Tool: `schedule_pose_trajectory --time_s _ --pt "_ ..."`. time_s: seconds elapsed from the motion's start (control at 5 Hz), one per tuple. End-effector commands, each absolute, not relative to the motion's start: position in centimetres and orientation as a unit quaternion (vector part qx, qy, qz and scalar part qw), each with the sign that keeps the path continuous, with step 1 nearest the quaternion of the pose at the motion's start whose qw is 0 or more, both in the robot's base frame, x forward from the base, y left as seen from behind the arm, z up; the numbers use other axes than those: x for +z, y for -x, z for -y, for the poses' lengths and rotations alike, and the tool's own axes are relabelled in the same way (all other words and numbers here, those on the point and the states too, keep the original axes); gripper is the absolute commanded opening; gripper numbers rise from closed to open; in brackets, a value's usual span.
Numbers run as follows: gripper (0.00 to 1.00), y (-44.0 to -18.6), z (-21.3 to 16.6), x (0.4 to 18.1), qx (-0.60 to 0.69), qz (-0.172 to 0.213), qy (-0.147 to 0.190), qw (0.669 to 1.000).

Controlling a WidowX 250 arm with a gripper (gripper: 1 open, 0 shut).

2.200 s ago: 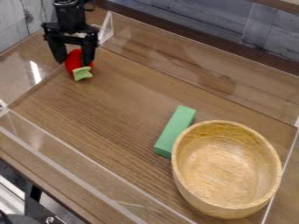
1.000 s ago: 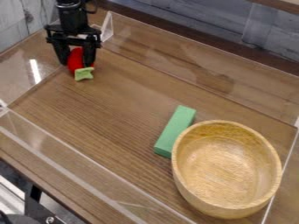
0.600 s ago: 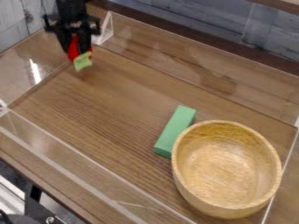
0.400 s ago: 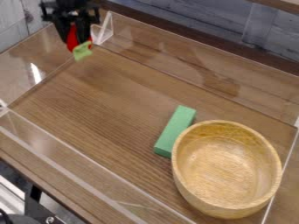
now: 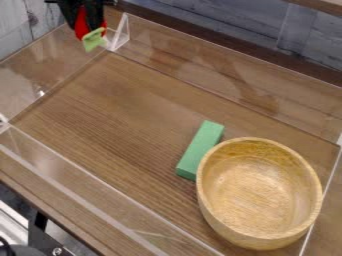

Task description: Move the red fruit to the right

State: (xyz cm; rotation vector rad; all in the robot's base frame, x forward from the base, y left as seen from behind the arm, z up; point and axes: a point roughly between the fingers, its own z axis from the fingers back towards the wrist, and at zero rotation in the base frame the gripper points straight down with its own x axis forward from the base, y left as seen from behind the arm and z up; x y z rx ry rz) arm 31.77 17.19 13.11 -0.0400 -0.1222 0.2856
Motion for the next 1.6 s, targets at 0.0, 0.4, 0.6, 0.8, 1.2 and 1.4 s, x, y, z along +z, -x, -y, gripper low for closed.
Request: schedule_pose_trajectory --time_s 0.0,0.4,0.6,0.8,1.2,1.4 --pt "0.00 -31.9 -14.8 16.0 0.113 0.096 0.012 0.989" --pt "0.00 -32.4 -9.3 18.1 0.063 0.107 0.022 0.992" --pt "0.00 -33.1 -5.1 17.9 0.008 0.108 0.032 0.994" --pt "0.00 -33.2 -0.7 18.2 -0.028 0.109 0.041 0.993" --pt "0.00 -31.6 -0.3 18.1 -0.045 0.105 0.044 0.992" --pt "0.00 -29.8 1.7 17.6 -0.068 0.095 0.050 0.992"
